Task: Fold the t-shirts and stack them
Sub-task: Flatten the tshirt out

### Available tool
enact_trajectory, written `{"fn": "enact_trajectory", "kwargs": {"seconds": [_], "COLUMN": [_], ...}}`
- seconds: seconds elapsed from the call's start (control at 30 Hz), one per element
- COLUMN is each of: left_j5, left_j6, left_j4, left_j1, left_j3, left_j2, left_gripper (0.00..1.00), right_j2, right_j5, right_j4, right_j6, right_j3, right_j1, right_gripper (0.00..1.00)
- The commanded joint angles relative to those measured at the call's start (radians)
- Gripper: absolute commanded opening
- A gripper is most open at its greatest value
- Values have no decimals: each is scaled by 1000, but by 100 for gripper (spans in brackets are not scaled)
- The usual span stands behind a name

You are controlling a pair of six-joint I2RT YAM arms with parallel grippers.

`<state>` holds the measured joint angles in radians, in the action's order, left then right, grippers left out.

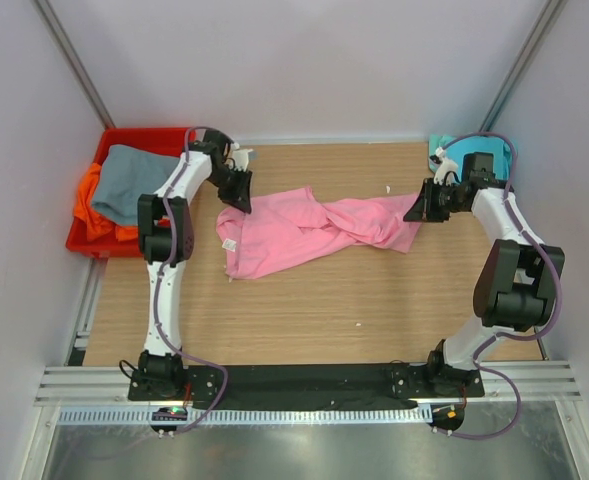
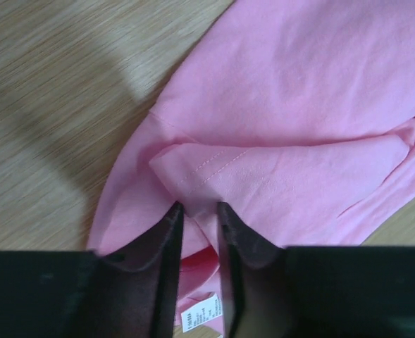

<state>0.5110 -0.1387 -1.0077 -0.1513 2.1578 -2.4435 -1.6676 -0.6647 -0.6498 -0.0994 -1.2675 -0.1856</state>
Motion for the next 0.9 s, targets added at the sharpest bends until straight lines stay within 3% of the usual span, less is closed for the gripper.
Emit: {"fn": "enact_trajectory", "kwargs": {"seconds": [0.0, 0.03, 0.17, 0.33, 0.47, 0.6, 0.7, 0.8, 0.83, 0.87], "left_j5": [58, 67, 80, 205, 311, 363, 340, 296, 285, 287], "left_j6": [-7, -9, -4, -1, -197, -298, -361, -372, -358, -352], "left_j4": [-11, -9, -3, -31, -265, -376, -466, -468, -432, -418], "left_j1": [-2, -2, -2, -7, -60, -85, -85, -79, -70, -67], "left_j3": [19, 14, -21, -196, -357, -678, -806, -851, -851, -845], "left_j2": [26, 32, 75, 288, 495, 739, 781, 784, 782, 781], "left_gripper": [23, 13, 0, 0, 0, 0, 7, 27, 42, 46], "right_j2": [11, 11, 12, 35, 31, 20, 9, 2, 0, 0], "right_j5": [-6, -4, 2, 14, 13, 10, 8, 4, 2, 1], "right_j4": [32, 32, 30, 24, 30, 33, 33, 35, 35, 33], "right_j6": [-10, -10, -14, -16, -8, -6, -6, -5, -2, 0], "right_j3": [2, 3, 3, -12, -12, -9, -16, -20, -20, -21], "right_j1": [-5, -5, -5, -5, -5, -5, -5, -5, -5, -5], "right_gripper": [1, 1, 2, 1, 2, 1, 1, 2, 1, 1]}}
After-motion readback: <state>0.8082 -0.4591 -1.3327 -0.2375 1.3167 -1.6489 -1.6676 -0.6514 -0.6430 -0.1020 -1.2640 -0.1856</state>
